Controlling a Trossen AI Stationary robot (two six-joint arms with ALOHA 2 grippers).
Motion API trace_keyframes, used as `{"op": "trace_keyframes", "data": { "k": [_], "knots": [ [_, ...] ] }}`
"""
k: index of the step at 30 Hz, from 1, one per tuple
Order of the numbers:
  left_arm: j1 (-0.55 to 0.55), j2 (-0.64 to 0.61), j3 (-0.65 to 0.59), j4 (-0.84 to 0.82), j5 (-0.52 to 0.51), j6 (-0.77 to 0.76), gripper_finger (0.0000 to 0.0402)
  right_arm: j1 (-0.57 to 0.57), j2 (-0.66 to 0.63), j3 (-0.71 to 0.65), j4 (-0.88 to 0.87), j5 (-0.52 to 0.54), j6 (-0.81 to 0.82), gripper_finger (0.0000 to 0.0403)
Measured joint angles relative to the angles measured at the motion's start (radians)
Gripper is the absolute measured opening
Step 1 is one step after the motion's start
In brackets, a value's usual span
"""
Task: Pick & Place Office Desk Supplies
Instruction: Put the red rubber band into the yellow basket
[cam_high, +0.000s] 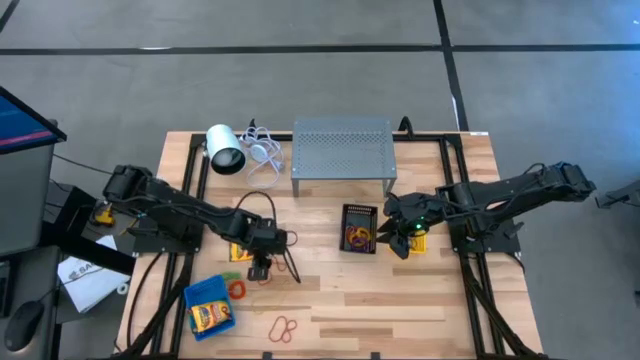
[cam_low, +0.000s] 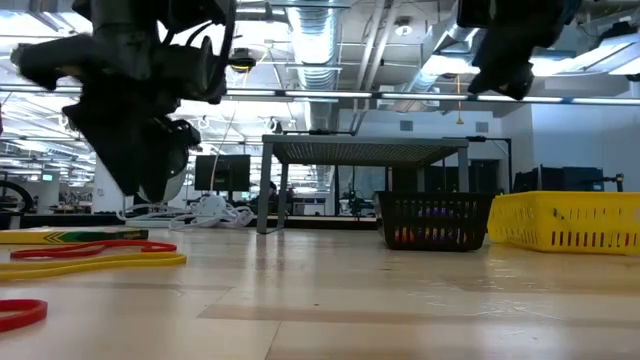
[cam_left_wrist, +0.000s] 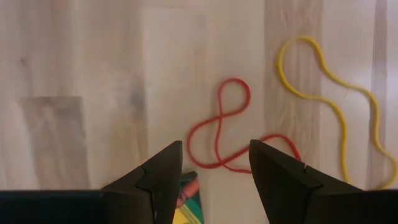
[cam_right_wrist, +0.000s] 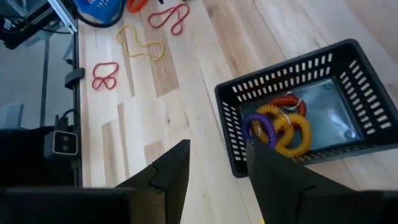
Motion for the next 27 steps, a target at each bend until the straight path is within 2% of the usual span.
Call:
{"op": "trace_keyframes", "data": {
  "k": [6, 15, 22, 27],
  "knots": [
    [-0.041, 0.058, 0.001, 0.057, -0.002, 0.074, 0.0202, 0.006, 0.03, 0.001, 0.029, 0.004, -0.009, 0.0148],
    [-0.046, 0.141, 0.0, 0.096, -0.06, 0.094, 0.023, 0.012, 0.055, 0.002, 0.057, 0.005, -0.02, 0.0147],
    [-0.046, 0.183, 0.005, 0.106, -0.095, 0.128, 0.0218, 0.034, 0.076, 0.001, 0.072, 0.005, -0.025, 0.0147],
    [-0.045, 0.186, 0.004, 0.112, -0.108, 0.132, 0.0191, 0.049, 0.089, 0.001, 0.078, 0.005, -0.025, 0.0147]
  ]
}}
